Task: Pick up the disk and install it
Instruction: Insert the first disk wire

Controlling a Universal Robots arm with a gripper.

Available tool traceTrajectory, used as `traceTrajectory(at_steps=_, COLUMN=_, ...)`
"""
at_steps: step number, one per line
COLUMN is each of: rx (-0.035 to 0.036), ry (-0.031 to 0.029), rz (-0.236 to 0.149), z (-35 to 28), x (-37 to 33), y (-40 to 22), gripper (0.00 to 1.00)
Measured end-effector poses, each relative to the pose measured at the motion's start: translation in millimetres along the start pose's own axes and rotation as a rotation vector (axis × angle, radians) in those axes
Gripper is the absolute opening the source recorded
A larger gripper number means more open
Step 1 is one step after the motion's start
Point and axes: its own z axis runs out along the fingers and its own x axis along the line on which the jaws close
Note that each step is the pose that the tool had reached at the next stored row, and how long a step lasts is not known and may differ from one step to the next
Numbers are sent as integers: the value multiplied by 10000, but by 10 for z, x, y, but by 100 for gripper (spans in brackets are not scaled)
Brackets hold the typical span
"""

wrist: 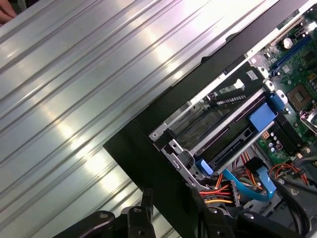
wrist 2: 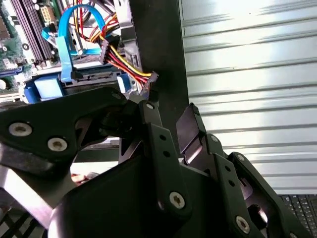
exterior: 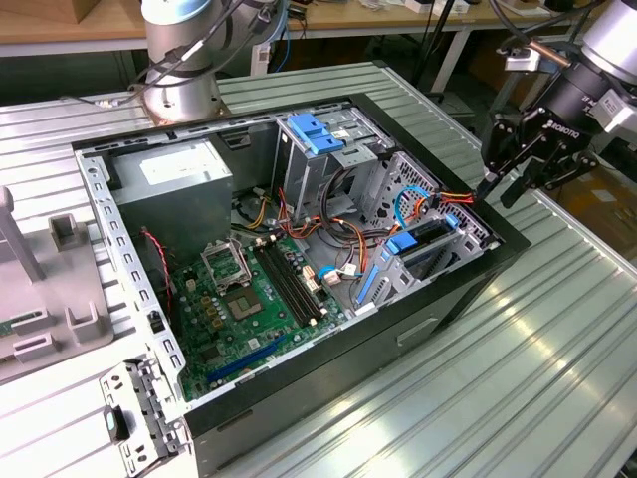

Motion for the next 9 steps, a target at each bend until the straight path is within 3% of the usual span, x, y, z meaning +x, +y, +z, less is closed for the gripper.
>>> traceTrajectory(at_steps=9, rx=10, ry=-8, rz=-8, z=15, x=-41, y=26, gripper=42)
